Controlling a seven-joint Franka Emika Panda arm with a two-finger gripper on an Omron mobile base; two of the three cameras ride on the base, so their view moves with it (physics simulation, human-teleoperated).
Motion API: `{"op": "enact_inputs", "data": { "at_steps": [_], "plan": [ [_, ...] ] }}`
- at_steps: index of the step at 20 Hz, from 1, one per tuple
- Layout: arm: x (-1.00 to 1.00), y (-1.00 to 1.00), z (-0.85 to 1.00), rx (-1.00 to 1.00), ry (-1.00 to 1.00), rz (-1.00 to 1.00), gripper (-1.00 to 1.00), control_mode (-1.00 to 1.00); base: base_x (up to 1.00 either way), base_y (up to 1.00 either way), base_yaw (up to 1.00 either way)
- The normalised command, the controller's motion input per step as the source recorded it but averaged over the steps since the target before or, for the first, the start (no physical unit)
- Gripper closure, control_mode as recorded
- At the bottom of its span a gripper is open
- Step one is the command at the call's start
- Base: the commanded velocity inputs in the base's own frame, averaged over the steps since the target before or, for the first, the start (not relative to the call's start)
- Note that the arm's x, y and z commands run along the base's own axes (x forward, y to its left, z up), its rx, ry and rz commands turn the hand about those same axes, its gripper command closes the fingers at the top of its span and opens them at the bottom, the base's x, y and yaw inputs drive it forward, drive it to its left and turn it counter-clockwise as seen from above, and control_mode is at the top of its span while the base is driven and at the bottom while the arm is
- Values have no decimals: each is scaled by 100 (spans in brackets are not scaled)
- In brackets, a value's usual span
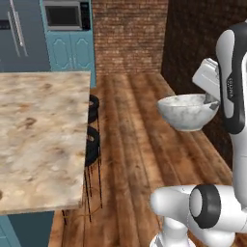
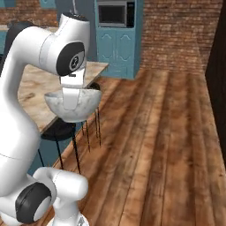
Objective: Pick up the bowls from the cabinet and place each bowl in front of a stool on the dining counter.
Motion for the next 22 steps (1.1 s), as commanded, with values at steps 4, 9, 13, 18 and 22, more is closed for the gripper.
{"op": "enact_inputs", "data": {
  "at_steps": [4, 9, 13, 18, 22],
  "plan": [
    [0, 0, 0, 0, 0, 0, 100, 100, 100, -44, 54],
    [0, 0, 0, 0, 0, 0, 100, 100, 77, -53, 66],
    [0, 0, 0, 0, 0, 0, 100, 100, 14, -57, 74],
    [0, 0, 0, 0, 0, 0, 100, 100, 0, -35, 84],
    [0, 0, 0, 0, 0, 0, 100, 100, 2, -56, 75]
  ]
}}
